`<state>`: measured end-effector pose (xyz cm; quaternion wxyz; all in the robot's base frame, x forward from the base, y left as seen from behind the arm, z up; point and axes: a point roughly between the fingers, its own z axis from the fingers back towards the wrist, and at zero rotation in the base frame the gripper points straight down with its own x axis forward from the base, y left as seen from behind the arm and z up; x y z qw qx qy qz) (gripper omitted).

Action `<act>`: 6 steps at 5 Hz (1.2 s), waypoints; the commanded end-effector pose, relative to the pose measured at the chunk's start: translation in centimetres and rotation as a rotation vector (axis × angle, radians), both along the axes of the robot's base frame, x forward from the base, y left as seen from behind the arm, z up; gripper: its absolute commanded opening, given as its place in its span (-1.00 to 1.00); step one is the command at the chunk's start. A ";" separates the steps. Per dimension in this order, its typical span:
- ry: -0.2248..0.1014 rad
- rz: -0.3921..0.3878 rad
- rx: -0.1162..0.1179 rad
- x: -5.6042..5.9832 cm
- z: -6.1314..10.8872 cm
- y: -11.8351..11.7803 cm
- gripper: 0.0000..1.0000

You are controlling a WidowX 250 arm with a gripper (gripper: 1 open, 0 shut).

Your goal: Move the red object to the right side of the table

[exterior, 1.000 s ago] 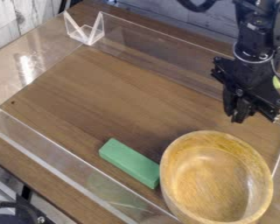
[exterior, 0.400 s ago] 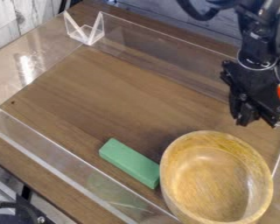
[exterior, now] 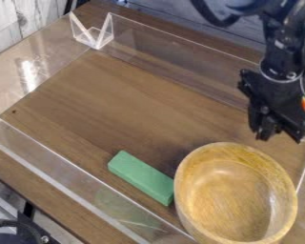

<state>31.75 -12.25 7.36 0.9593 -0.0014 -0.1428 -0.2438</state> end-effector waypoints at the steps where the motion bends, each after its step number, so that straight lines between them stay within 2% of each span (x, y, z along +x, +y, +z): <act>1: -0.073 -0.023 -0.011 0.3 2.6 0.3 -1.00; 2: -0.084 -0.034 -0.008 0.2 3.1 0.6 -1.00; 4: -0.105 -0.084 -0.007 -2.2 3.3 -0.9 -1.00; 6: -0.136 -0.197 -0.015 -0.8 2.8 1.8 -1.00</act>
